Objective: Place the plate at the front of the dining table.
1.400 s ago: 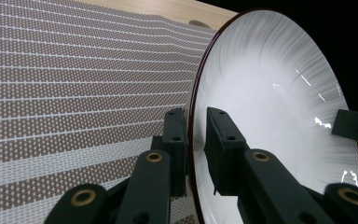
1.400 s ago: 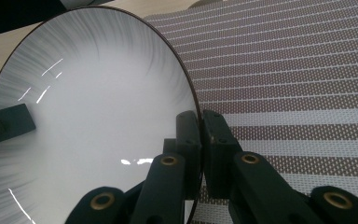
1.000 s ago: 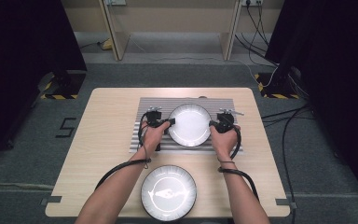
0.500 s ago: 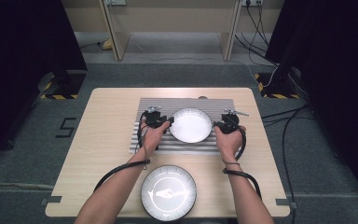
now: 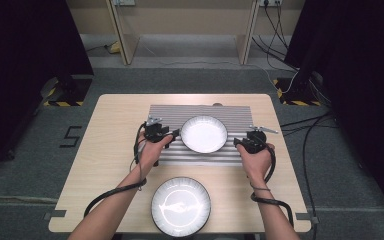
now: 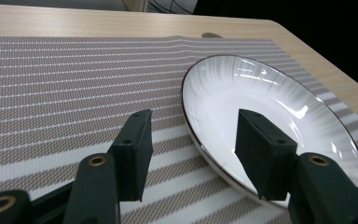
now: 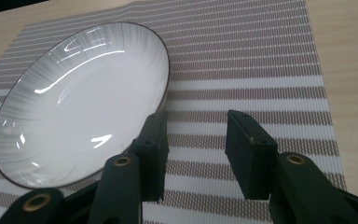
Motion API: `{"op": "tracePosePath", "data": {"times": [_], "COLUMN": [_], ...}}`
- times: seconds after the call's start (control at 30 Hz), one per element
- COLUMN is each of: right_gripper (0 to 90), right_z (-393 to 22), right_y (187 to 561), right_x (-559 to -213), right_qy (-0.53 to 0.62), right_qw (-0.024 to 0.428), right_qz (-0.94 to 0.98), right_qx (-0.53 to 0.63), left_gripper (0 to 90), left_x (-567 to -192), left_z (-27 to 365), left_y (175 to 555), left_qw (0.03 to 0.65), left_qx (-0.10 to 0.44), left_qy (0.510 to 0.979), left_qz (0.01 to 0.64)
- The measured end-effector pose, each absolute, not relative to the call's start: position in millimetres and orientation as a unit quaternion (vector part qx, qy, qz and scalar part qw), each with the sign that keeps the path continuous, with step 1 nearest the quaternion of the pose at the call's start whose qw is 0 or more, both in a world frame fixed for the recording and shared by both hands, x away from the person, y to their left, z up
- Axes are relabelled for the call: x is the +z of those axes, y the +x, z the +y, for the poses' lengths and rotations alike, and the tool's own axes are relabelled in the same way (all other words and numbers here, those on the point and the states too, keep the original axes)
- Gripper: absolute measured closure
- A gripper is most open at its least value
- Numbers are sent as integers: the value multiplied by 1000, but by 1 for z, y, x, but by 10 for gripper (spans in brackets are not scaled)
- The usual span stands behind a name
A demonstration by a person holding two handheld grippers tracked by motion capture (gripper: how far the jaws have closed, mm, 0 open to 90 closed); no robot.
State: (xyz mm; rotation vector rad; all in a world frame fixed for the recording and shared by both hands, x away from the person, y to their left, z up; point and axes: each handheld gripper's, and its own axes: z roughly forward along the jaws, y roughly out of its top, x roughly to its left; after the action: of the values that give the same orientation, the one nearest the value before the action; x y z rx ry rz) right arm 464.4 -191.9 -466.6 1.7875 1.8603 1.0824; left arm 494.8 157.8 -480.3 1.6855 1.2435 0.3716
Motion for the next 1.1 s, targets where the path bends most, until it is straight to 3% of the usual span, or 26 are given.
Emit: {"op": "tracePosePath", "data": {"times": [0.67,1.1], "right_gripper": [546,542], "right_z": [-221,-238], "right_y": [402,379], "right_x": [-469,-467], "right_qy": [627,627], "right_qw": [160,163], "right_qz": [647,649], "right_qx": [403,400], "left_gripper": [417,411], "left_x": [-476,-484], "left_z": [228,262], "left_y": [432,390], "left_qw": [487,499], "left_qx": [156,163], "left_qy": [710,693], "left_qz": [484,494]}}
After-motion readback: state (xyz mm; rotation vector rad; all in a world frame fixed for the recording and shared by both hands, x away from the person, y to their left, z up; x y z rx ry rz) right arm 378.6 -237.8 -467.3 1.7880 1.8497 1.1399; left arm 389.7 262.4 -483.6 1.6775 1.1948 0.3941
